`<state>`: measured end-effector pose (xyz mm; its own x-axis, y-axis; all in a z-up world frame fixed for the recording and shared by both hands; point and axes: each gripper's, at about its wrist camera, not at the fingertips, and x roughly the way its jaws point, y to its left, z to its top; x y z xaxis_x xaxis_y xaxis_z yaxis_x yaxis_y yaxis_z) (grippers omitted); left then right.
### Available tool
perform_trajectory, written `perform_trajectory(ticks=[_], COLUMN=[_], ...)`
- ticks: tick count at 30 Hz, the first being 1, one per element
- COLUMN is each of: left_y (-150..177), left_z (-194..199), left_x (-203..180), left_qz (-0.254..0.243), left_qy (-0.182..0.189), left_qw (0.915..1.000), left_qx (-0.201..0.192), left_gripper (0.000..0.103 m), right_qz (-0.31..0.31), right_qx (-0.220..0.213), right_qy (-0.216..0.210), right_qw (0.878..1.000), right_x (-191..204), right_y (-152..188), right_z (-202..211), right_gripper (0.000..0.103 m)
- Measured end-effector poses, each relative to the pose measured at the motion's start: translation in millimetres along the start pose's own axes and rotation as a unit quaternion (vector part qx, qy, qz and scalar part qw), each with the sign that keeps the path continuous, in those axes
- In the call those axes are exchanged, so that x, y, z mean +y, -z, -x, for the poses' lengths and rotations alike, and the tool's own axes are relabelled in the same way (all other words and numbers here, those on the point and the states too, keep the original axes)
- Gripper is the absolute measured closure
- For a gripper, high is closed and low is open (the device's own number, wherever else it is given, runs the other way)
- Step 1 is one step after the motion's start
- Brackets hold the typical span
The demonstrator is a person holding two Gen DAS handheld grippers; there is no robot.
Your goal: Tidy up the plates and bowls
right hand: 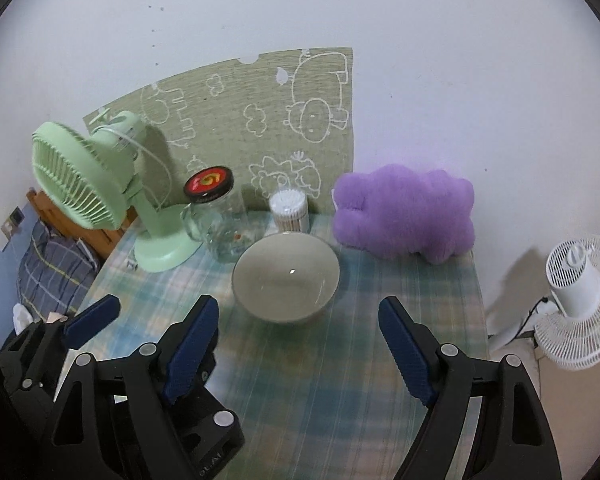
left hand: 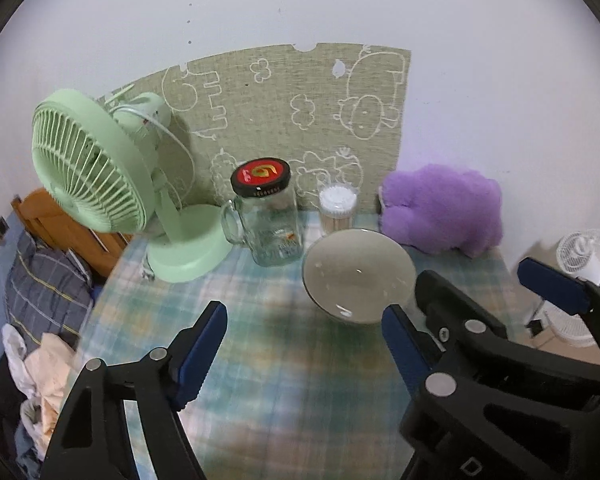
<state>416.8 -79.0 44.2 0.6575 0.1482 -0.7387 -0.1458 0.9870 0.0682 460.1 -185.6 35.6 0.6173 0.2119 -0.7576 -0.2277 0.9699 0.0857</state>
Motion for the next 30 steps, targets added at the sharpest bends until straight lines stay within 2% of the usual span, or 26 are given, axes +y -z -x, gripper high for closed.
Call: perform_trajectory(ticks=[5, 8, 11, 14, 16, 21, 25, 28, 30], left_y=[-11.6, -16.1, -21.3, -25.7, -27.1, -23.4, -18.6, -16.9, -16.0], left_z=[-26.6, -44.1, -59.9, -77.5, -88.9, -118.1, -135.4, -146.3, -150.3], left_x=[-2.8, -4.9, -7.9, -10.1, -11.2, -11.3, -12.2, -12.5, -14.0], left_qz=[0.006, 0.006, -0.008, -0.02, -0.023, -0.014, -0.008, -0.006, -0.01], left_qy=[0.01, 0.01, 0.011, 0.014, 0.016, 0.024, 0.033, 0.031, 0.021], left_qw=[0.9999, 0.9998, 0.9996, 0.9993, 0.999, 0.998, 0.9974, 0.997, 0.9972], left_qx=[0.011, 0.017, 0.023, 0.027, 0.034, 0.056, 0.064, 0.071, 0.071], left_gripper=[0.03, 0.034, 0.039, 0.044, 0.052, 0.058, 0.063, 0.067, 0.073], right_qz=[-0.012, -0.011, -0.014, -0.024, -0.029, -0.034, -0.04, -0.045, -0.047], right_qx=[0.007, 0.009, 0.017, 0.024, 0.028, 0.047, 0.058, 0.068, 0.072], right_qy=[-0.005, 0.006, 0.008, 0.013, 0.017, 0.02, 0.021, 0.022, 0.022], right_qw=[1.0, 1.0, 1.0, 0.999, 0.999, 0.998, 0.997, 0.996, 0.996], right_x=[-8.0, -9.9, -13.1, -17.8, -18.7, -18.8, -20.8, -23.4, -25.0], right_y=[-11.2, -16.0, -18.9, -21.5, -22.7, -20.4, -16.3, -14.8, -13.9], right_z=[-25.2, -42.3, -60.8, -79.0, -90.2, -116.1, -133.9, -148.3, -155.1], right_gripper=[0.027, 0.03, 0.032, 0.037, 0.039, 0.05, 0.054, 0.058, 0.065])
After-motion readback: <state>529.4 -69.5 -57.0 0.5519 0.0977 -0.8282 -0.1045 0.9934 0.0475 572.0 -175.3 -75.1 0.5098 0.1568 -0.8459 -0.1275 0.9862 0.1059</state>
